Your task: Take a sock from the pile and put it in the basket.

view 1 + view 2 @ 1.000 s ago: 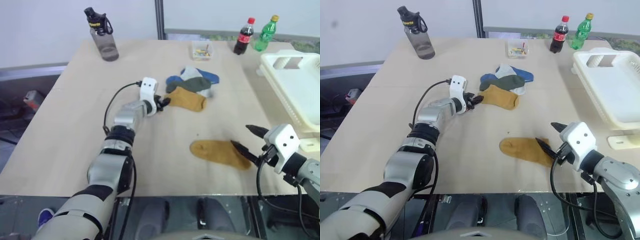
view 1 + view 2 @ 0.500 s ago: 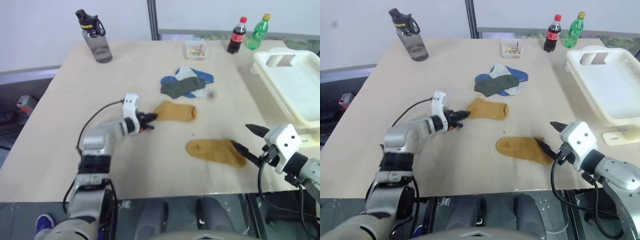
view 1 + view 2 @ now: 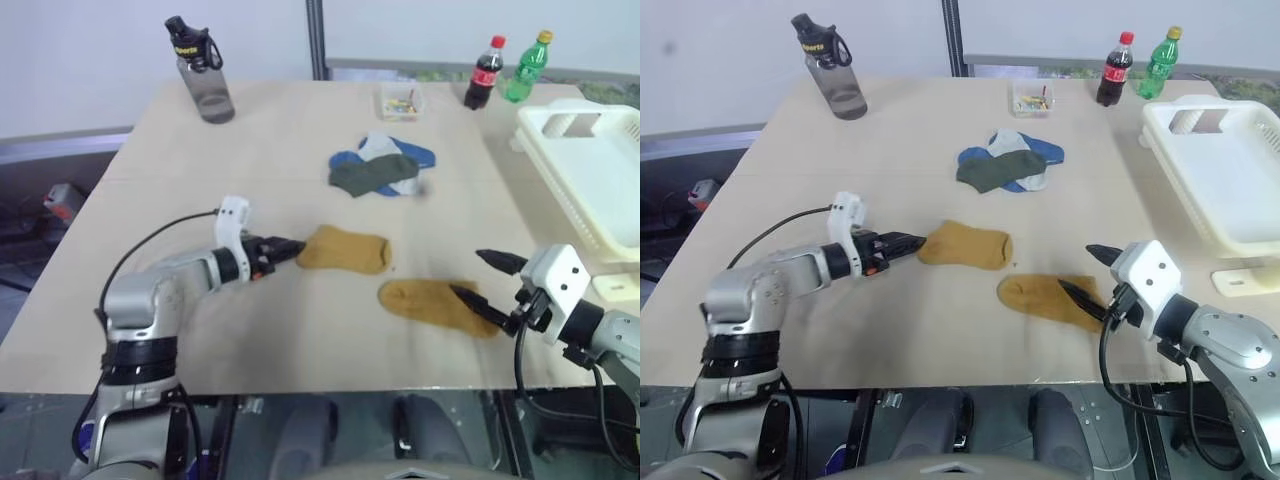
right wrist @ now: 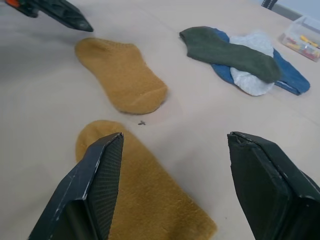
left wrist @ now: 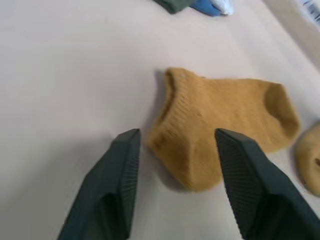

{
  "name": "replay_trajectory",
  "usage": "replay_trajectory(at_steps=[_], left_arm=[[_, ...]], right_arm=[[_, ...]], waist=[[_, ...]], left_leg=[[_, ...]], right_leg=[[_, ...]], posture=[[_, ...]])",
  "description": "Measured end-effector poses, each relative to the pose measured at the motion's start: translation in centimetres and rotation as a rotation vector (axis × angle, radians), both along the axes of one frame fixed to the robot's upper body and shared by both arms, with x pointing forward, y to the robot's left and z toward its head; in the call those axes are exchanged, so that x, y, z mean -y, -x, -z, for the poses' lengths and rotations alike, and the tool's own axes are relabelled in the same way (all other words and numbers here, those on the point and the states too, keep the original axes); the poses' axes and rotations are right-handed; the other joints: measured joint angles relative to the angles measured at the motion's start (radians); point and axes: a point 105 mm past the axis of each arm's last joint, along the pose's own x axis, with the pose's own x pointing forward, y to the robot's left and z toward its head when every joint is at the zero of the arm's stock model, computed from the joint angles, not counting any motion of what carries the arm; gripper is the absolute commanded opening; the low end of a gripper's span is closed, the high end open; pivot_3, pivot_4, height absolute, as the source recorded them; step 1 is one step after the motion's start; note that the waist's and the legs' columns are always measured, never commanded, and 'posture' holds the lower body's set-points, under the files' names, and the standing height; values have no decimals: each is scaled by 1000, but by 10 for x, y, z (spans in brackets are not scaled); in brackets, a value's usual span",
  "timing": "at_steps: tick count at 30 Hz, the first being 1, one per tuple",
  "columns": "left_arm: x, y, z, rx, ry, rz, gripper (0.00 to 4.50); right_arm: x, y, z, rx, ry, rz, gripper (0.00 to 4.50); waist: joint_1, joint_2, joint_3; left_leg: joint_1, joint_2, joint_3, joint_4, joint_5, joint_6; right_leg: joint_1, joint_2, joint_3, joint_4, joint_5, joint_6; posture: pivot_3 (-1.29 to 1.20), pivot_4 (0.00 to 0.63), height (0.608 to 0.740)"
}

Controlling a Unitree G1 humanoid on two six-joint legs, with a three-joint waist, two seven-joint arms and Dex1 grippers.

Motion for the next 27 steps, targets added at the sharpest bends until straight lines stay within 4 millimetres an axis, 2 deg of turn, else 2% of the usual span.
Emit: replay_trajectory(at_steps=[1, 4, 8, 12, 14, 18, 21, 23, 25, 26, 27], left_arm=[[5, -3, 1, 19, -9, 18, 2598], [14, -5, 3, 28, 0, 52, 1829], [17, -3, 10, -13, 58, 67, 84], [6, -1, 5, -70, 207, 31, 31], [-10, -3, -15, -44, 302, -11, 31], [-39, -11, -60, 52, 299, -87, 31], [-57, -10, -109, 109, 259, -105, 31], [-53, -4, -145, 120, 249, -40, 31], [-34, 1, -164, 108, 208, 50, 31], [-24, 1, -166, 105, 181, 81, 31], [-5, -1, -159, 81, 140, 127, 31]], right_arm=[[0, 2, 2, -10, 1, 1, 3427], [-2, 8, 4, -17, 7, -9, 3427], [-4, 15, 4, -19, 14, -19, 3427], [-5, 18, 3, -11, 13, -26, 3427], [-6, 19, 1, 4, 9, -42, 3427], [-8, 20, -1, 14, 5, -59, 3427], [-10, 21, -5, 46, -5, -72, 3427], [-12, 21, -9, 75, -14, -82, 3427], [-14, 21, -14, 116, -13, -101, 3427], [-14, 21, -16, 132, -10, -109, 3427], [-14, 20, -17, 148, -5, -114, 3427]], waist=[[2, 0, 0], [2, 0, 0], [0, 0, 0], [-5, 0, 0], [-6, -1, 1], [-4, -2, 1], [-3, -5, 2], [1, -5, 3], [2, -5, 3], [3, -4, 2], [4, -3, 2]], left_leg=[[0, 0, 0, 0, 0, 0], [-1, 0, 0, 0, 0, 0], [-1, 1, 0, 0, 0, 0], [-1, 2, 0, 0, 0, 0], [-1, 2, 0, 0, 0, 0], [-1, 2, 0, 0, 0, 0], [-2, 1, -2, 0, 0, 0], [-2, 0, -2, 0, 0, 0], [-2, -2, -3, 0, 0, 0], [-2, -2, -3, 0, 0, 0], [-2, -2, -2, 0, 0, 0]], right_leg=[[0, 0, 0, -1, 0, 0], [0, -1, 0, -1, 0, 0], [0, 0, 0, -1, 0, 0], [0, 0, 0, -1, 0, 0], [0, 1, -1, -1, 0, 0], [0, 0, -1, -1, 0, 0], [-1, 1, -2, -2, 0, 0], [-1, 0, -2, -2, 0, 0], [0, 0, -3, -4, 0, 1], [1, -1, -3, -4, 0, 1], [1, -1, -3, -4, 0, 1]], posture=[[0, 150, 740], [0, 150, 740], [0, 150, 740], [0, 150, 740], [0, 150, 740], [0, 150, 740], [0, 150, 740], [0, 150, 740], [0, 150, 740], [0, 150, 740], [0, 150, 740]])
